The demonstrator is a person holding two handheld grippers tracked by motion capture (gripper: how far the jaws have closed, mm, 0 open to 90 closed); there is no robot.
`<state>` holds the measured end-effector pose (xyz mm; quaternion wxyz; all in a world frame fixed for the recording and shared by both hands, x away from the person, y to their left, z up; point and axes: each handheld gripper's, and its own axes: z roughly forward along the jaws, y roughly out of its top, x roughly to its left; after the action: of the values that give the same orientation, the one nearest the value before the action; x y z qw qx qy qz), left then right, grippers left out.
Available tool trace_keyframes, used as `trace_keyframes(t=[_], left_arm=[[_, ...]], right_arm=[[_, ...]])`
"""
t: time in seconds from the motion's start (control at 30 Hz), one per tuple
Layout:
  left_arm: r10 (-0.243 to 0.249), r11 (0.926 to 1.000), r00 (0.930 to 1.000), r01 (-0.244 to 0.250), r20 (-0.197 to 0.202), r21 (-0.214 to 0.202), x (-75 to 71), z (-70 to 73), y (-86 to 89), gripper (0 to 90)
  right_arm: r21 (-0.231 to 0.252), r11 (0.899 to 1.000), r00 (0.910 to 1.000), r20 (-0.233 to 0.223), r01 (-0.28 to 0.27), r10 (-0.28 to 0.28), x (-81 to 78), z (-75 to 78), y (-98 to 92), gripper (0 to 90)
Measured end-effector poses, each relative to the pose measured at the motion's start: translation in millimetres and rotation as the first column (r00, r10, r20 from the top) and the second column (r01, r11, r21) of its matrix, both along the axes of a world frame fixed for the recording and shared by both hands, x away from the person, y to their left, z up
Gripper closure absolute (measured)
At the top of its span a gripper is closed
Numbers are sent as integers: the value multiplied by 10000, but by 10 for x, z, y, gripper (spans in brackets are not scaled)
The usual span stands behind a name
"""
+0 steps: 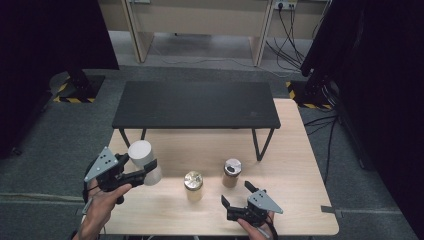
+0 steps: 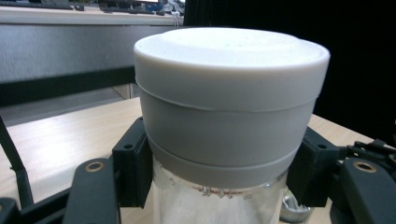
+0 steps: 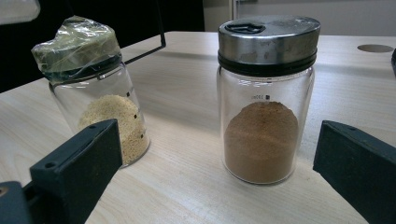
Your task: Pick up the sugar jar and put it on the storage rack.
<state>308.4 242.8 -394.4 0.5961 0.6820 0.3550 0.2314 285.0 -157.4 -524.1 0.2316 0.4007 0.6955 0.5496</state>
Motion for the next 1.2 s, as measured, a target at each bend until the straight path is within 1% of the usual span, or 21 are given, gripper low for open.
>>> trace_keyframes(t=[0.03, 0.1, 0.23, 0.5, 0.6, 0.63, 0.73, 0.8, 0.87, 0.97, 1.03, 1.2], left_arm=[[19, 10000, 10000, -19, 42, 33, 22, 41, -3, 350], [40, 10000, 10000, -40, 61, 19, 35, 61, -4, 350], [33, 10000, 9999, -33, 117, -31, 84, 148, 18, 350], [137, 9997, 9997, -141, 209, 211, 163, 342, 71, 350], [195, 9994, 9997, -199, 137, 267, 209, 393, 79, 350], [241, 9989, 9996, -245, 114, 397, 237, 427, 69, 350], [242, 9985, 9997, -245, 80, 483, 259, 460, 56, 350], [195, 9988, 9998, -197, 39, 445, 284, 511, 47, 351], [202, 9989, 9998, -204, 47, 414, 291, 531, 41, 350], [228, 9987, 9997, -232, 82, 445, 312, 591, 27, 351], [212, 9991, 9998, -214, 71, 372, 338, 644, 20, 351], [316, 9988, 9994, -320, 114, 372, 379, 708, 12, 351]], right_arm=[[3, 10000, 10000, 0, 0, 0, 0, 0, 0, 13], [5, 10000, 10000, 1, 1, -1, 0, 0, -1, 13], [5, 10000, 10000, -8, -15, 15, 1, 0, 0, 13], [5, 10000, 10000, -13, -4, 4, 0, 0, 0, 13], [14, 10000, 10000, -23, 7, -7, 1, 0, -1, 13], [21, 10000, 10000, -21, 11, -11, 1, 0, -1, 13], [18, 10000, 10000, -22, 8, -8, 1, 0, -1, 13], [16, 10000, 10000, -18, 5, -5, 0, 0, 0, 13], [20, 10000, 10000, -24, 12, -12, 1, 0, -1, 13], [11, 10000, 10000, -9, 9, -9, 0, 0, -1, 13], [4, 10000, 10000, -10, 8, -8, 0, 0, 0, 13], [6, 10000, 10000, -11, 9, -9, 0, 0, 0, 13]])
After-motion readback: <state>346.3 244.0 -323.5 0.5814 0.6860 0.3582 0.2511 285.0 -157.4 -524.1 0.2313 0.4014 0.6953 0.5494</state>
